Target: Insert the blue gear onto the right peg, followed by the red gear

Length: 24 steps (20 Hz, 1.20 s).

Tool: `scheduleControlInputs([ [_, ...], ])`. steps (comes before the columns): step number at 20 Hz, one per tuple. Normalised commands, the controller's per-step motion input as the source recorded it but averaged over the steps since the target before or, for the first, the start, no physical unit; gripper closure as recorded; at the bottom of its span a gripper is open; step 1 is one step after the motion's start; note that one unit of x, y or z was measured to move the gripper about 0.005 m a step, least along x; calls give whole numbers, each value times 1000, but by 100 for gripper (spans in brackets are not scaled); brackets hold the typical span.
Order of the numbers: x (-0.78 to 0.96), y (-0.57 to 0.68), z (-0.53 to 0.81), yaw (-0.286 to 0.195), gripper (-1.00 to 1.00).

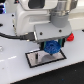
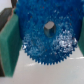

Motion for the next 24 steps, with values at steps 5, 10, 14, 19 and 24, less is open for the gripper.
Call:
scheduleControlInputs([
  [5,115,22,120,0,100],
  [10,50,0,-41,0,100],
  [14,81,0,-108,0,100],
  [19,145,-29,-194,0,100],
  [24,148,-13,-21,0,100],
])
